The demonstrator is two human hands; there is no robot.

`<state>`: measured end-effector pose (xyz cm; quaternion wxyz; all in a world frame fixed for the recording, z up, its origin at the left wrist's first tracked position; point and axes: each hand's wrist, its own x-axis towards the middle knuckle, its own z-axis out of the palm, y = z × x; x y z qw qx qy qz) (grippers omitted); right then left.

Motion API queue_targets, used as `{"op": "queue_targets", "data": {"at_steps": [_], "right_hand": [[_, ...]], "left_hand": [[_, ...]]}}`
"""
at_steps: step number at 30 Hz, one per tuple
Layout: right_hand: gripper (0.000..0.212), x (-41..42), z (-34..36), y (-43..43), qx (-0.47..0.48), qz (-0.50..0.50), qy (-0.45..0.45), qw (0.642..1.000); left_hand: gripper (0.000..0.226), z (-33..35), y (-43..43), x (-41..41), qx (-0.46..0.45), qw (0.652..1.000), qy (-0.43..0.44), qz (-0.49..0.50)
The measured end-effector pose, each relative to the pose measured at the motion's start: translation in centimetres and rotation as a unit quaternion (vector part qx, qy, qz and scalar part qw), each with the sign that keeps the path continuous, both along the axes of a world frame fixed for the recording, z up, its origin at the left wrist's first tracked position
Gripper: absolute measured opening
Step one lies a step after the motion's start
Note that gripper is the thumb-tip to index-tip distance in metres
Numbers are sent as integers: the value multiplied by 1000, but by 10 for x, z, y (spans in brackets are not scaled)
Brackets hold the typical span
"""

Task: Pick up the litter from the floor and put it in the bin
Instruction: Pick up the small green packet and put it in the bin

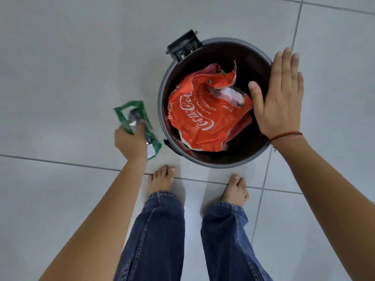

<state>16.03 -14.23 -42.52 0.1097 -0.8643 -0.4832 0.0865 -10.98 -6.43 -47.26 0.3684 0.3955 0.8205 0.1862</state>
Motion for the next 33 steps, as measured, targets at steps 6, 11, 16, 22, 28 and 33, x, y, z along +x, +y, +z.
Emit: {"op": "queue_targets", "data": {"at_steps": [6,11,16,22,28,33], "right_hand": [[65,1,4,2,-8,1,23,1000],[66,3,3,2,-10,1,30,1000],[68,3,1,0,-7,-1,31,1000],[69,4,-2,1,-2,-3,25,1000],[68,3,-1,2,-20,-4,22,1000],[66,1,18,-1,-76,-11,52,996]], "left_hand": [[47,92,-11,40,194,915,14,-353],[59,62,-22,91,75,787,186,-584],[60,15,-27,132,-55,809,125,-572],[84,-24,-39,140,-170,786,152,-575],[82,-10,-34,144,-184,780,157,-578],[72,45,-31,148,-163,817,97,-544]]}}
